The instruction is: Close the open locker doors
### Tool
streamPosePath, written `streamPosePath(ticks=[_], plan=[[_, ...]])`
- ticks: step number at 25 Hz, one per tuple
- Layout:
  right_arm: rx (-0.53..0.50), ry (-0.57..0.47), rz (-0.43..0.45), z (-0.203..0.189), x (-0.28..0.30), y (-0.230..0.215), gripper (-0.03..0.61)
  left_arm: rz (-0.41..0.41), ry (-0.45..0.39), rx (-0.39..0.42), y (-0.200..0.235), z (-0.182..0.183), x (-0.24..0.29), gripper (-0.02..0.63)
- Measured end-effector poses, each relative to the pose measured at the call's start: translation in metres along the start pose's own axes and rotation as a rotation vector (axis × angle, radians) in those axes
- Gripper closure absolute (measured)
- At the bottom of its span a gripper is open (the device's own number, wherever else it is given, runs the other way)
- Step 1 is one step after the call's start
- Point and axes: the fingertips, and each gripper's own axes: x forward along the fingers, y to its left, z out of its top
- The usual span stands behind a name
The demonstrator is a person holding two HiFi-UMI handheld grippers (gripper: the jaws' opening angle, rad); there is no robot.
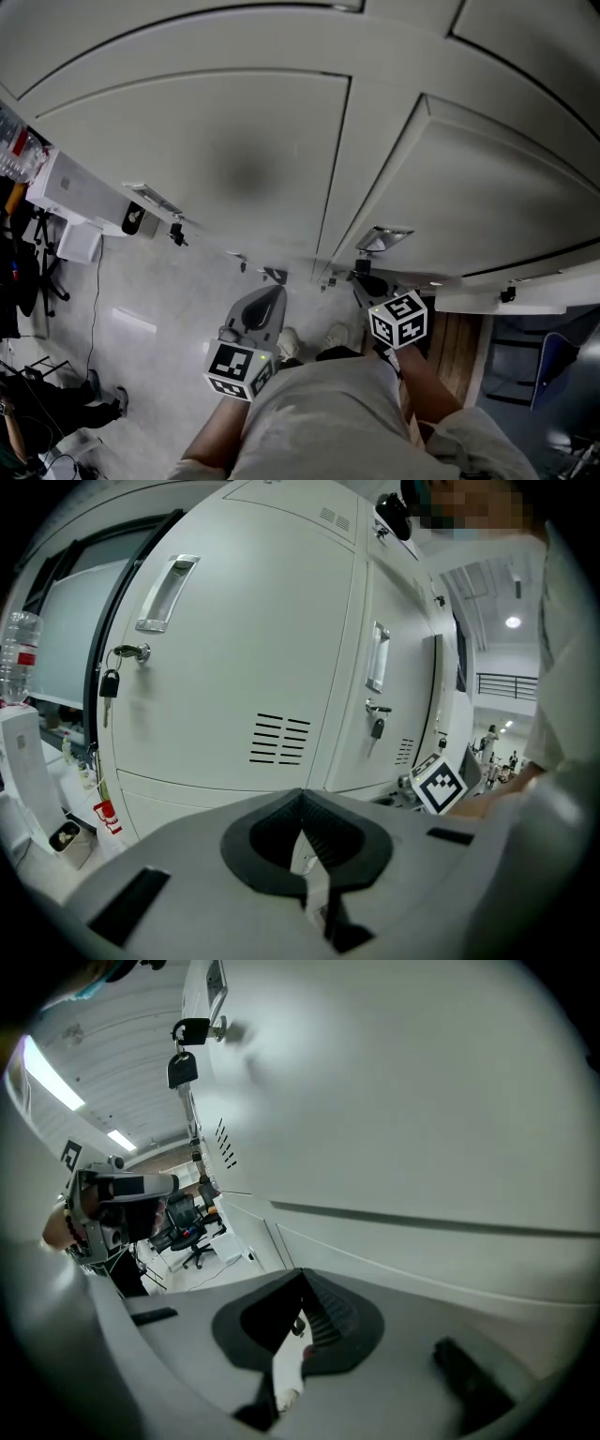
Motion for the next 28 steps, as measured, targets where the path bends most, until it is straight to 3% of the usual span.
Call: streamPosePath(ticks=[17, 28], plan=[[0.062, -0.125, -0.052, 0.012, -0.055, 0.028, 0.552, -0.153, 0.012, 0.067, -0.045, 0.006, 0.015, 0.600], [0.047, -0.204, -0.068, 0.033, -0.093, 0.062, 0.552, -0.232, 0.004, 0.109, -0.074, 0.014, 0.017, 0.600]])
